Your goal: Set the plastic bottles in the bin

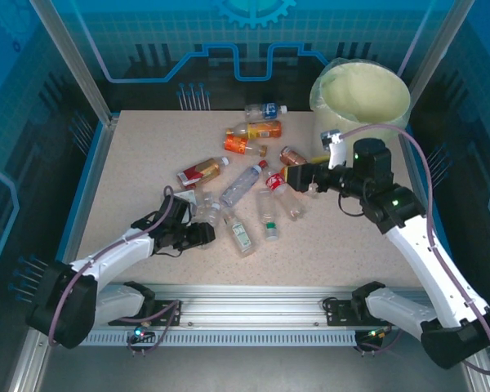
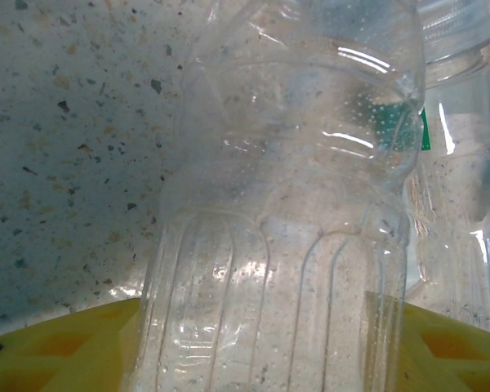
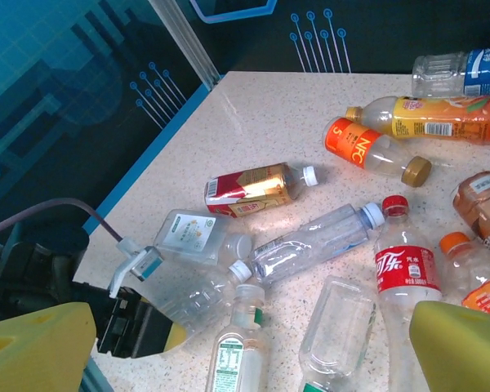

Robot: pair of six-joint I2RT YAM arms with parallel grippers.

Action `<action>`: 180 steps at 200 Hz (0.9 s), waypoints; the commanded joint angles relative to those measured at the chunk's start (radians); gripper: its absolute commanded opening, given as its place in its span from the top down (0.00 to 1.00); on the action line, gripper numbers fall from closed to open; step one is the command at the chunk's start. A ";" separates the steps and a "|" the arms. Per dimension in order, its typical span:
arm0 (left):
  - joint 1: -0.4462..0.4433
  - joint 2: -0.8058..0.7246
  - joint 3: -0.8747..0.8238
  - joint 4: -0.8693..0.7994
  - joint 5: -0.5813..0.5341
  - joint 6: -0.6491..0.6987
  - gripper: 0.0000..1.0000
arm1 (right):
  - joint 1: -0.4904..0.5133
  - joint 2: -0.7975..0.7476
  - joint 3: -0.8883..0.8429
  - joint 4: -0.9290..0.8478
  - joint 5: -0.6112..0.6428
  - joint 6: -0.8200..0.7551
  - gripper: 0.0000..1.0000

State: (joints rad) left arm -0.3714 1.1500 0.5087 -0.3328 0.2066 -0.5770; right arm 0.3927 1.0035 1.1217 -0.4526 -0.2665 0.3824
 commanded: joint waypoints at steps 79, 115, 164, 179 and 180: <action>-0.045 -0.300 0.099 0.139 0.222 -0.041 0.52 | 0.125 -0.085 -0.258 0.251 0.125 0.327 0.00; -0.122 -0.263 0.156 0.288 0.261 -0.068 0.53 | 0.169 -0.064 -0.347 0.453 0.061 0.386 0.00; -0.189 -0.240 0.161 0.419 0.289 -0.078 0.54 | 0.249 0.021 -0.328 0.581 0.010 0.380 0.00; -0.200 -0.233 0.154 0.442 0.296 -0.081 0.54 | 0.263 0.060 -0.314 0.624 -0.007 0.387 0.00; -0.200 -0.233 0.153 0.444 0.297 -0.082 0.54 | 0.264 0.063 -0.314 0.627 -0.007 0.387 0.00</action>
State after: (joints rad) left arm -0.5518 0.9092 0.6479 0.0135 0.4641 -0.6525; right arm 0.6292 1.0153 0.7731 0.0490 -0.2306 0.7498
